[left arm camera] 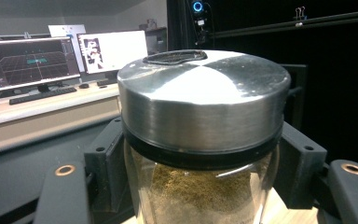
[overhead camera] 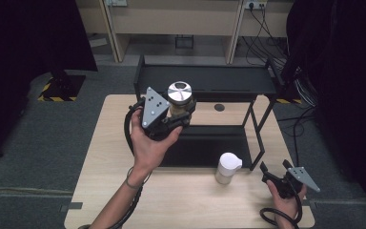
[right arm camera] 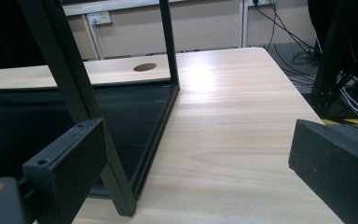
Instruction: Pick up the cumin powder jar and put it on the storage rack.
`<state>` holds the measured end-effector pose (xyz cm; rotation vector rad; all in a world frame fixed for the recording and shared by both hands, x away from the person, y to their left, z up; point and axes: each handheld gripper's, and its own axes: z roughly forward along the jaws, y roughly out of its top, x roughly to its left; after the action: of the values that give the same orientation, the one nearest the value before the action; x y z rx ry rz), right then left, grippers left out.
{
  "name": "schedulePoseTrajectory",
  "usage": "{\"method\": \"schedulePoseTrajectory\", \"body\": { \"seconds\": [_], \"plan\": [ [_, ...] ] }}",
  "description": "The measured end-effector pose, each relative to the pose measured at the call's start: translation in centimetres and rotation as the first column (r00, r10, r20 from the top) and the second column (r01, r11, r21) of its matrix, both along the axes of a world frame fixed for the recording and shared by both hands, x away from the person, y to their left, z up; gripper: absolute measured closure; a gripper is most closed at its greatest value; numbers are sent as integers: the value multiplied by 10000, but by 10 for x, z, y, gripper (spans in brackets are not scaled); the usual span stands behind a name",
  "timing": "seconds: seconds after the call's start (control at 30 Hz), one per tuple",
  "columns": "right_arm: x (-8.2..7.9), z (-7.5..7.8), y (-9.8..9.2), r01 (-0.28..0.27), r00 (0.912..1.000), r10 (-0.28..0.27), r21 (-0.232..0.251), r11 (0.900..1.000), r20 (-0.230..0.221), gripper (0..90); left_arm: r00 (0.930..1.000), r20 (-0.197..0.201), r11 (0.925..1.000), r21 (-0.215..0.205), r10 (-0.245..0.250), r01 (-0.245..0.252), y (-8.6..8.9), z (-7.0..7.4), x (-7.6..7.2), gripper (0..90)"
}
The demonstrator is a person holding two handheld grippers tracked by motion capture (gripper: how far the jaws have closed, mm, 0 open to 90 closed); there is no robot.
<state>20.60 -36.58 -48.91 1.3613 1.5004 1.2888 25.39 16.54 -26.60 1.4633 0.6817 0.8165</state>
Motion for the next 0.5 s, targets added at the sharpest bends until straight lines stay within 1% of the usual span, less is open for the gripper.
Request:
{"method": "schedulePoseTrajectory", "body": {
  "seconds": [0.23, 0.33, 0.5],
  "plan": [
    [0, 0, 0, -1, 10000, 1, 27, 10000, -2, 49, 9998, 57, 9998, 9, 182, -182, -2, 13, 8, 311],
    [0, 0, 0, -5, 10000, 5, 28, 10000, -3, 49, 9998, 49, 9998, -59, 174, -174, -3, 15, 9, 311],
    [0, 0, 0, -6, 10000, 6, 25, 10000, -8, 49, 9998, 59, 9998, -12, 193, -193, -6, 22, 13, 311]
  ]
}}
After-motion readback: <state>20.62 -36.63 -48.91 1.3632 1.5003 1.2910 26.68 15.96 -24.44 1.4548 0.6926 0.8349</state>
